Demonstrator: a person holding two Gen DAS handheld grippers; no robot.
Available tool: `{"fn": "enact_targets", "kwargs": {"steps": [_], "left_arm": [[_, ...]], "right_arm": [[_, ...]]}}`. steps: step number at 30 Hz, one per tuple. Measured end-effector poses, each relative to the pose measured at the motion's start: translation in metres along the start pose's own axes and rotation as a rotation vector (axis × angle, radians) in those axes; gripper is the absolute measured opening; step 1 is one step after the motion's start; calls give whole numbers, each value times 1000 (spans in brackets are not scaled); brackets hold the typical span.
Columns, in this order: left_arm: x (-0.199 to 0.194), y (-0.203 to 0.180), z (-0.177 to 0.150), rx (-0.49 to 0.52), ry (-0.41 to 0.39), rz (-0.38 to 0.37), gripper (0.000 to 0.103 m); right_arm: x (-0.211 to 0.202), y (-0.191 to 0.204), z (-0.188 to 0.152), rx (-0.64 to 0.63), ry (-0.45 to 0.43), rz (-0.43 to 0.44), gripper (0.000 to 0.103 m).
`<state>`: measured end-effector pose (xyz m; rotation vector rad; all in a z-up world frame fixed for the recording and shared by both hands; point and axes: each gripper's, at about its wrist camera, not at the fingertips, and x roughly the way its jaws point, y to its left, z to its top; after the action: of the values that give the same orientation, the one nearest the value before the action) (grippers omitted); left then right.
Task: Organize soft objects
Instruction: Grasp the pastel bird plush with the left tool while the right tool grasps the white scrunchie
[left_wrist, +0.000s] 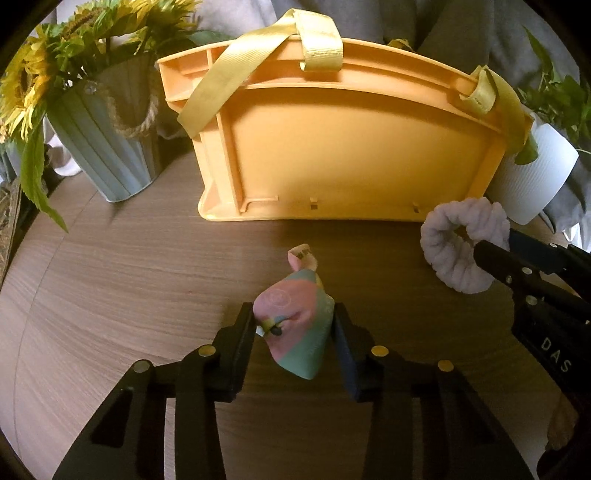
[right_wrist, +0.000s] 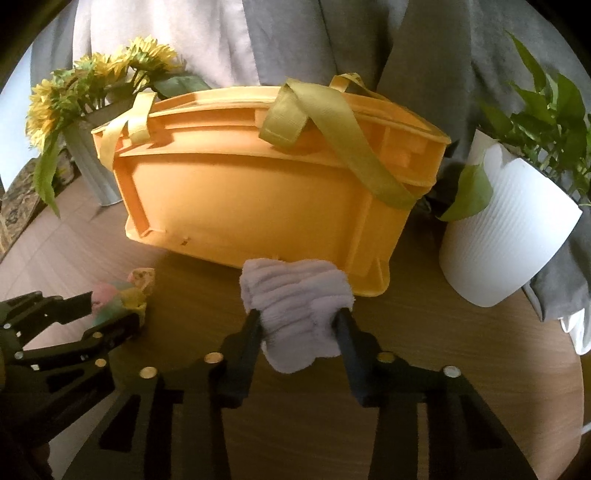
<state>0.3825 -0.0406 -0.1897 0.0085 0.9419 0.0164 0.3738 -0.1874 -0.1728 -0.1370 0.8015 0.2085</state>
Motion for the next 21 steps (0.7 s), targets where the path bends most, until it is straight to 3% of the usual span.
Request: {"fn": "enact_targets", "kwargs": {"steps": [7,21], "left_arm": [[-7,0,-1,-2,-14,-3,37],[-46,-3,7,5,-115,-21,37]], "right_arm": [[-2,1,-1,-5,-2,2,16],[-41,2,6,13,-79,-4,14]]}}
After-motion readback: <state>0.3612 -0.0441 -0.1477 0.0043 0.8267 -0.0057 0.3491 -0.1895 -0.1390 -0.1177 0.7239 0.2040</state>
